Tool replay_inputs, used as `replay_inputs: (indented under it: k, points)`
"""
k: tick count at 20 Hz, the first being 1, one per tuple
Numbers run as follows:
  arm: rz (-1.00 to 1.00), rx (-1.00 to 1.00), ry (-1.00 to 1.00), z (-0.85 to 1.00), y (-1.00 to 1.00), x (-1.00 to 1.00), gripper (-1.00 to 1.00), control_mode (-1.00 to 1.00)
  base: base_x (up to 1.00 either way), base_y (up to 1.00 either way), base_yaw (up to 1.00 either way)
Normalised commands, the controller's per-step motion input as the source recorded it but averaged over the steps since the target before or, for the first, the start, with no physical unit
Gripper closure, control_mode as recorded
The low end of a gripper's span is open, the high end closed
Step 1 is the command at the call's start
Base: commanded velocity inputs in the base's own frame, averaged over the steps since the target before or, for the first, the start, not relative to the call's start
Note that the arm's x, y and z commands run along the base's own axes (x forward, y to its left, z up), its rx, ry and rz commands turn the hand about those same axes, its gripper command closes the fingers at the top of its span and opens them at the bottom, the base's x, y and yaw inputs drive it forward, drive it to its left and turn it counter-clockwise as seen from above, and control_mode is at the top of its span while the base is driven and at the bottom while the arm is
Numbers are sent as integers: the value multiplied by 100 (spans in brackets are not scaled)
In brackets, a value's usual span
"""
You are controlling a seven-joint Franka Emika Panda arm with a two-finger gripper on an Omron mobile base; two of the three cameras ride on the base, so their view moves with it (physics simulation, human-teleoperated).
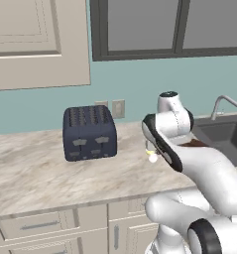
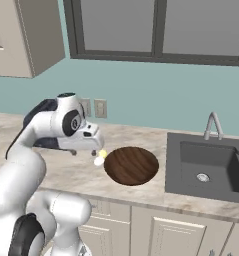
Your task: Gather the eggs and milk located in the vicinity of the sink area and place them right next to the bowl.
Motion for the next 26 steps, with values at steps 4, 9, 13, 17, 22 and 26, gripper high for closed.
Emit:
replay_inputs:
  k: [4,9,13,17,22,26]
  points:
    - [2,0,-33,6,0,-75,-100,-100,0,0,0]
    - [0,0,-5,0,1,-15,-100,-100,0,0,0]
    - [0,0,0,0,0,0,-100,100,-27,-4,0]
    - [0,0,0,0,0,0,-100,100,-99,-18,0]
    - [0,0,0,0,0,0,-100,100,-96,-33,0]
    - [0,0,0,0,0,0,-100,100,-21,-74,-1]
